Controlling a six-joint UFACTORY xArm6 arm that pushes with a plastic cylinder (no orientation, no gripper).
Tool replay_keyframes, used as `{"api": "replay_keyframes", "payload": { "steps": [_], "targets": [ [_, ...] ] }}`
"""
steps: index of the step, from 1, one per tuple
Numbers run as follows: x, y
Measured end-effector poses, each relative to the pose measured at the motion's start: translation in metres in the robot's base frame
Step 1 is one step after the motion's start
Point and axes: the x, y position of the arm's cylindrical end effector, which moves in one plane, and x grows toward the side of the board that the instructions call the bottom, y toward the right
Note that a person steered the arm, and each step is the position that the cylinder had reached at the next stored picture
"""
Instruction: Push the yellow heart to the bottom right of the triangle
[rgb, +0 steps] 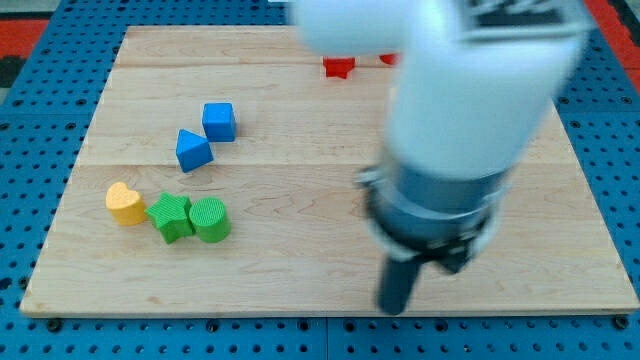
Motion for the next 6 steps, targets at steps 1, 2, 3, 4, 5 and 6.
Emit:
{"api": "replay_keyframes", "payload": {
  "steps": [1, 2, 3, 4, 5, 6],
  "targets": [
    [-0.001, -0.113],
    [-0.008, -0.241],
    [-0.061, -0.277],
    [-0.087, -0.282],
    [-0.118, -0.244],
    [-0.167, -0.171]
  ]
}}
